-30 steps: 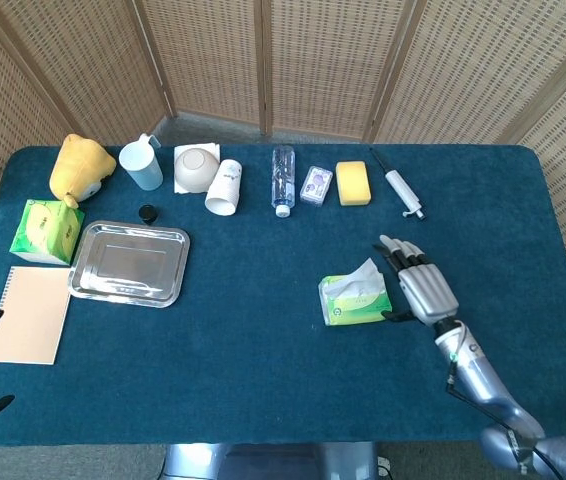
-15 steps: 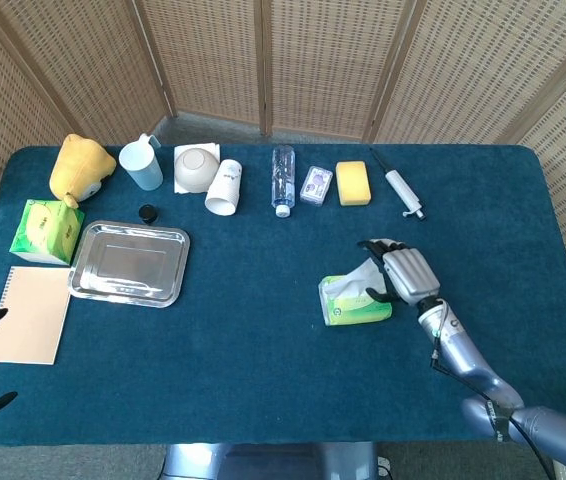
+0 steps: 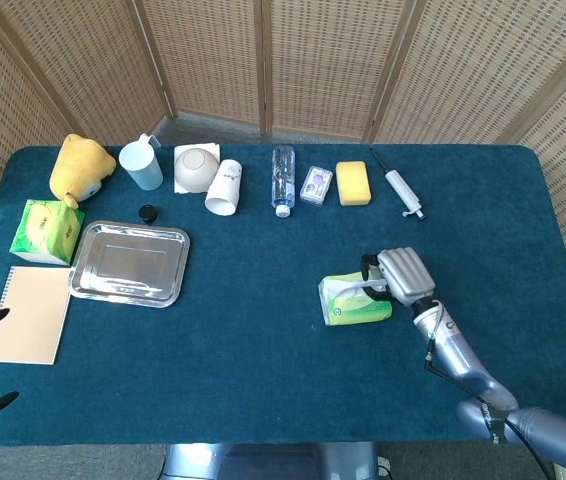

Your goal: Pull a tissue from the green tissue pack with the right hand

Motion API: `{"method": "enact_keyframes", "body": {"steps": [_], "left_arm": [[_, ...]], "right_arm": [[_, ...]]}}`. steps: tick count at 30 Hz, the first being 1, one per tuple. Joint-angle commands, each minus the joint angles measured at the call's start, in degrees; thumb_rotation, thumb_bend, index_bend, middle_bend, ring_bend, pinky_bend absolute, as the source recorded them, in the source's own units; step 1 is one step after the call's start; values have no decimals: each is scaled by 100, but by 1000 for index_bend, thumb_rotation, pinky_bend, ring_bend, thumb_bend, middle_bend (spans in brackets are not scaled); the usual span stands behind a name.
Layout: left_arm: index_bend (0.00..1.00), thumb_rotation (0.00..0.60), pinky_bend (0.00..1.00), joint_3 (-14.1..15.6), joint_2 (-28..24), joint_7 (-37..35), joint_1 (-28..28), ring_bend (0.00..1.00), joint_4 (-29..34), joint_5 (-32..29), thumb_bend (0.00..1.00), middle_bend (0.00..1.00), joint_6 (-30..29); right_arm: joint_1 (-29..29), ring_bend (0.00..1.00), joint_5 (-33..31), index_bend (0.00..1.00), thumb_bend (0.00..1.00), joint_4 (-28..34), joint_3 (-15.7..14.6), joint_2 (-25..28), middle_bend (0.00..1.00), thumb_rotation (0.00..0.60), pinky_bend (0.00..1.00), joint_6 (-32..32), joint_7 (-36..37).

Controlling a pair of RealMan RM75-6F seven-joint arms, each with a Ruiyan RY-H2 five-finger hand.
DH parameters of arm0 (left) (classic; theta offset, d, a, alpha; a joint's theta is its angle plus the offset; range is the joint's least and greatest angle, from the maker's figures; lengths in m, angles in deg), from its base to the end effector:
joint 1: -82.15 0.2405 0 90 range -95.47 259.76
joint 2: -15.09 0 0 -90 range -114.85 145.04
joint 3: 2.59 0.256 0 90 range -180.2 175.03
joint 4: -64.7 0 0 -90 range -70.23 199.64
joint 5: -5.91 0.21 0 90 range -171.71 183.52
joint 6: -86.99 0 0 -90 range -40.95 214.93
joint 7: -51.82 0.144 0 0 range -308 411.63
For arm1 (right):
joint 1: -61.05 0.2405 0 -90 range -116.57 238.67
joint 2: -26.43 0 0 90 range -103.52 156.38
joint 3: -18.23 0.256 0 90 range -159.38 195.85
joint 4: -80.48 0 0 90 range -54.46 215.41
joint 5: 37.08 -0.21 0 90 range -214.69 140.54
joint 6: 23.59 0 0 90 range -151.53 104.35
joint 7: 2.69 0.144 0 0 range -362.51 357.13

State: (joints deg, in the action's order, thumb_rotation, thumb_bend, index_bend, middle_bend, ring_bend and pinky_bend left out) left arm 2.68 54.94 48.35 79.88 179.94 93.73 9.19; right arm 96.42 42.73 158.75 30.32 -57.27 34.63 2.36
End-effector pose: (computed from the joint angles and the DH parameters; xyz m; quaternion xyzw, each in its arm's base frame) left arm -0.2744 0.1308 0.2135 -0.6159 -0.4869 -0.3028 0.5402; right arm -0.1920 -0.3515 0.0346 0.6862 -0.4047 0.4537 0.3993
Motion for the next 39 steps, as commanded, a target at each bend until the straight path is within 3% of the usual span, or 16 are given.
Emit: {"method": "enact_keyframes", "body": {"steps": [1,10,18,25,33,39], "left_arm": [[0,600,0,5,-12,-32,5,0,-14,23,0,0,-12],[0,600,0,29,-25,-71,-10,0,-30,86,0,0,24],[0,600,0,24,-12,-24,-39,0,-26,33,0,0,90],[0,600,0,32,-11,10,-68,0,-4,11,0,0,158],[0,600,0,16,-12,8,-100,0,-11,-71,0,0,220],[0,600,0,31,-12,33,-120,0,9,-36,0,0,262]], "right_arm": [[-140,657,353,787,516,337,17,204,819,600,718,551,155],[-435,662,1123,800,544,1341,153,682,829,600,719,1864,167],[-581,662,1670,801,551,2241,-1,1168,830,600,719,2213,141],[-430,653,1374,801,550,2023,-35,1058,829,600,719,1779,-217],[-416,652,1266,801,551,1860,43,951,831,600,719,1892,-47],[-313,653,717,800,555,1711,128,859,833,600,718,1505,-370]]}}
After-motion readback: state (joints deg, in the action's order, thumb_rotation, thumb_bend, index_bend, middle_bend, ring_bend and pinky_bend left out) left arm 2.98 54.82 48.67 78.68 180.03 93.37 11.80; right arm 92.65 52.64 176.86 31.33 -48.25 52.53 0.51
